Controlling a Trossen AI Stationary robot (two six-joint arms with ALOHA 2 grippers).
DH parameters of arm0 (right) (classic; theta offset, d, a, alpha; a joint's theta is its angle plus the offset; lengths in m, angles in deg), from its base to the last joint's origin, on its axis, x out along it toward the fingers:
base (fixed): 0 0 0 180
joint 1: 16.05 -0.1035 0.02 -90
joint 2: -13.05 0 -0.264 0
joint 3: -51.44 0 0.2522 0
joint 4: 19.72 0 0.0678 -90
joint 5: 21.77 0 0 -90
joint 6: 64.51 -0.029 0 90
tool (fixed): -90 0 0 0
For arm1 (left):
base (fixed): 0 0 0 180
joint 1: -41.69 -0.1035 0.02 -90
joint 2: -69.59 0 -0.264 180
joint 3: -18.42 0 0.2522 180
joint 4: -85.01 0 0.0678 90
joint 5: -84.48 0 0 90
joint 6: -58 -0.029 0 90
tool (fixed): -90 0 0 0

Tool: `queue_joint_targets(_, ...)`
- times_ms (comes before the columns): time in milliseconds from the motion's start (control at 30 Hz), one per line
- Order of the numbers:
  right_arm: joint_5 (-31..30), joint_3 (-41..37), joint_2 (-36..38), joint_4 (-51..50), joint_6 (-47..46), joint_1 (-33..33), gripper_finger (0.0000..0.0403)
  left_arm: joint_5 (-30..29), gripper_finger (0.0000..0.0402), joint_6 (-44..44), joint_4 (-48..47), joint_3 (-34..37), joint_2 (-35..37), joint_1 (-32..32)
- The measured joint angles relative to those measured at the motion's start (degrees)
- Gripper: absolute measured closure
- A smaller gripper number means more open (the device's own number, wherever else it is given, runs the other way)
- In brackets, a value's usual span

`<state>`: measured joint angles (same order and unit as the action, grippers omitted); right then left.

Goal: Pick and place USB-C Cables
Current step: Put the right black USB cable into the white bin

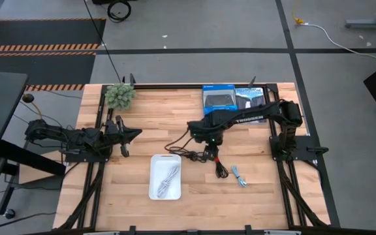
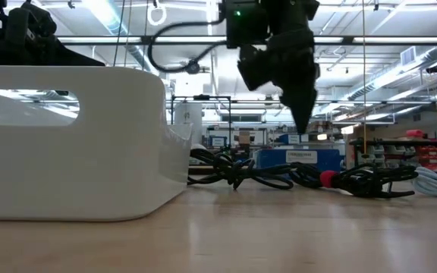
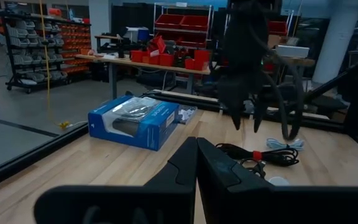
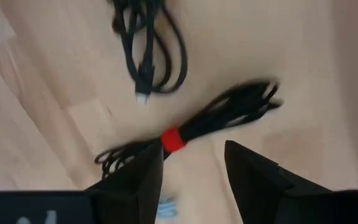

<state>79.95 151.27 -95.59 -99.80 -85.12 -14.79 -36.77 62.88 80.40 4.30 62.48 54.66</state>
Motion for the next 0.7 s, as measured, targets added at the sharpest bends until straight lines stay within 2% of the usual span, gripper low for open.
queue_joint_targets(300, 1.98, -6.8, 0.0, 1.34, -6.42, -2.38, 0.0216, 0.0, 0.039, -0.02, 0.0, -0.02, 0.0, 0.0)
queue_joint_targets(700, 0.44, -10.55, 0.0, 7.67, -14.4, -4.21, 0.0152, 0.02, 0.039, -0.01, 0.0, -0.02, 0.0, 0.0)
